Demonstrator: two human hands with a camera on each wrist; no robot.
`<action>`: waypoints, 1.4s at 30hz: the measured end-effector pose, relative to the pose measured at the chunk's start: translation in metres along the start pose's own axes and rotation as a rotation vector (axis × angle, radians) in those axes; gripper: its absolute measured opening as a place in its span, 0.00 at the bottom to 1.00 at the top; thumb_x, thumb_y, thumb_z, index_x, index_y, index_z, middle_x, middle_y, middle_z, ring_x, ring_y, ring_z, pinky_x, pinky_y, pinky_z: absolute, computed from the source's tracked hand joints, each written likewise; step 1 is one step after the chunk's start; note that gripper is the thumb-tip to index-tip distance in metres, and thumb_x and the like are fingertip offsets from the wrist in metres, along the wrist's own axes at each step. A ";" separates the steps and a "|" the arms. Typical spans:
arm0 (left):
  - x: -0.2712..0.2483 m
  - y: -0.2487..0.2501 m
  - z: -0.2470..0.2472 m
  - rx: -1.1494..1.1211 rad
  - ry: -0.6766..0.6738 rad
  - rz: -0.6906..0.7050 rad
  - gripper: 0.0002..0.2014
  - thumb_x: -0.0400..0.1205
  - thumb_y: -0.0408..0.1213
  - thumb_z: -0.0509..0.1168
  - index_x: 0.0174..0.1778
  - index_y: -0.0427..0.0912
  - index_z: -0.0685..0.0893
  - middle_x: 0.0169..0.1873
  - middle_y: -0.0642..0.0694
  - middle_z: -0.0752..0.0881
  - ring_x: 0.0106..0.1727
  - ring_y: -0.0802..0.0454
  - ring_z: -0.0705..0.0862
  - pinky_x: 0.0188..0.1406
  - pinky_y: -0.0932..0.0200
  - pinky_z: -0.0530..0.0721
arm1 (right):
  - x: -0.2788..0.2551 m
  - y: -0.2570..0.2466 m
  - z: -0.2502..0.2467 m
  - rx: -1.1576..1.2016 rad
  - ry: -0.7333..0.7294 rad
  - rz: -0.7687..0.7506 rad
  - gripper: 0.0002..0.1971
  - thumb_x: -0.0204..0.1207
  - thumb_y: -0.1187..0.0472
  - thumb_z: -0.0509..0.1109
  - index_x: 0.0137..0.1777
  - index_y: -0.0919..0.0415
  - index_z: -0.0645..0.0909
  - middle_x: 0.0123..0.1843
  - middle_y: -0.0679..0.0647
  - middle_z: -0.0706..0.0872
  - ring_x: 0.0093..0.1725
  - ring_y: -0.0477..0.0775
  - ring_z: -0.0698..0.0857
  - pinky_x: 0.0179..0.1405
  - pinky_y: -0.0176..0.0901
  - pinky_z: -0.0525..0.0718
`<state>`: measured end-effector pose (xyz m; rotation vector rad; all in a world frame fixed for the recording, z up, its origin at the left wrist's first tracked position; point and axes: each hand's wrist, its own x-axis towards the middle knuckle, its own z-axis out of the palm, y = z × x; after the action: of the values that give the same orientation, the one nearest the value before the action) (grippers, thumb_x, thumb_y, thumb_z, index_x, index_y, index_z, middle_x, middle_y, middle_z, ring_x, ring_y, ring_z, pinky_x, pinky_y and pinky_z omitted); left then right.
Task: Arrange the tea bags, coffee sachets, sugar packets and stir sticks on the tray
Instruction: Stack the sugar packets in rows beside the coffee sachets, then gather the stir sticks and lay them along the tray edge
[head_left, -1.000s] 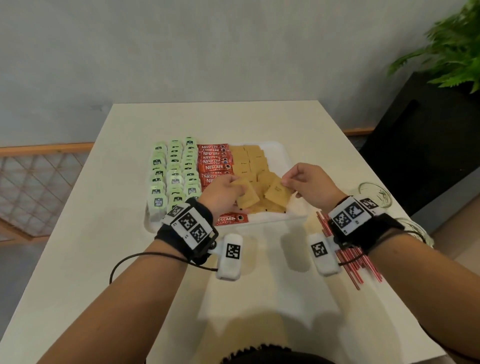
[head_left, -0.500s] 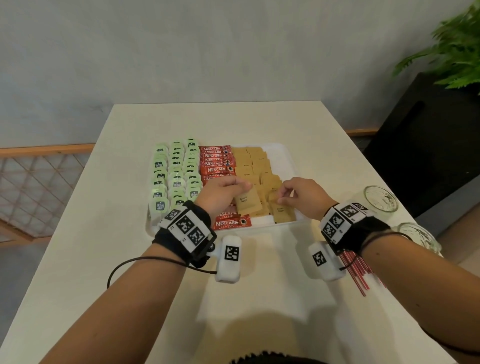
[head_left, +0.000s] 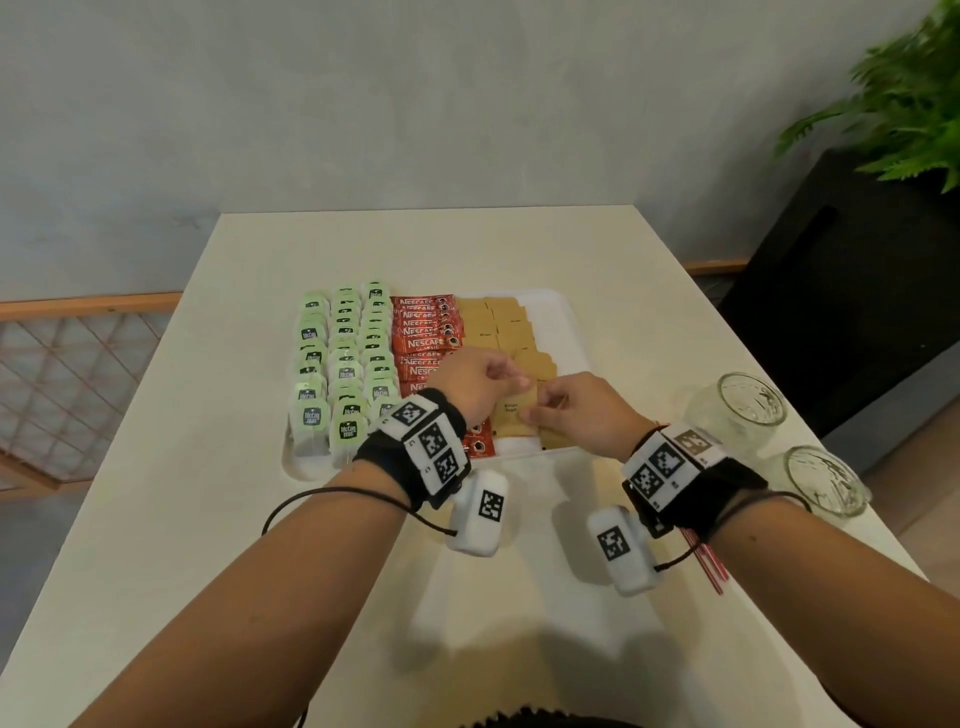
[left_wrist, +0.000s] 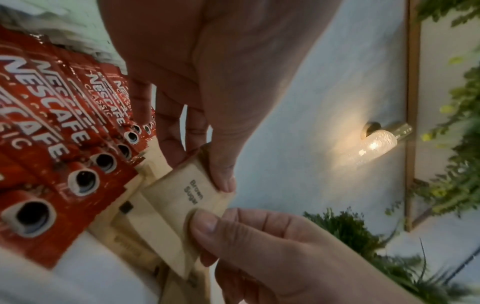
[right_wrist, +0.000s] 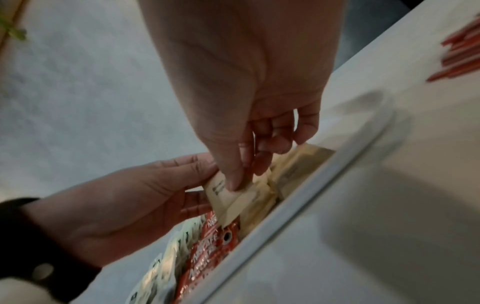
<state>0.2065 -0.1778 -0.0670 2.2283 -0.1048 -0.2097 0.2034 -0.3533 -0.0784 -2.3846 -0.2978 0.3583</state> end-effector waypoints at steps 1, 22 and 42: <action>0.000 0.000 0.003 0.086 -0.017 -0.004 0.04 0.79 0.50 0.70 0.40 0.59 0.86 0.35 0.62 0.80 0.50 0.51 0.84 0.63 0.43 0.80 | 0.000 0.004 0.003 -0.006 -0.007 0.014 0.16 0.75 0.51 0.76 0.32 0.59 0.79 0.26 0.46 0.76 0.26 0.44 0.72 0.31 0.38 0.69; -0.029 0.068 0.063 0.610 -0.339 0.171 0.18 0.83 0.52 0.64 0.57 0.43 0.88 0.53 0.46 0.88 0.53 0.46 0.85 0.47 0.54 0.83 | -0.096 0.060 -0.020 -0.048 0.429 0.179 0.10 0.75 0.54 0.75 0.54 0.55 0.83 0.51 0.51 0.80 0.50 0.50 0.81 0.57 0.42 0.78; -0.054 0.085 0.102 0.672 -0.556 0.177 0.17 0.85 0.48 0.62 0.59 0.39 0.84 0.47 0.44 0.84 0.49 0.46 0.85 0.44 0.55 0.82 | -0.119 0.055 -0.036 -0.156 0.223 0.459 0.15 0.85 0.60 0.56 0.55 0.67 0.82 0.52 0.62 0.85 0.56 0.62 0.83 0.46 0.46 0.78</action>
<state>0.1345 -0.3007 -0.0557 2.7325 -0.7670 -0.7865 0.1103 -0.4523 -0.0688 -2.6067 0.3420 0.2782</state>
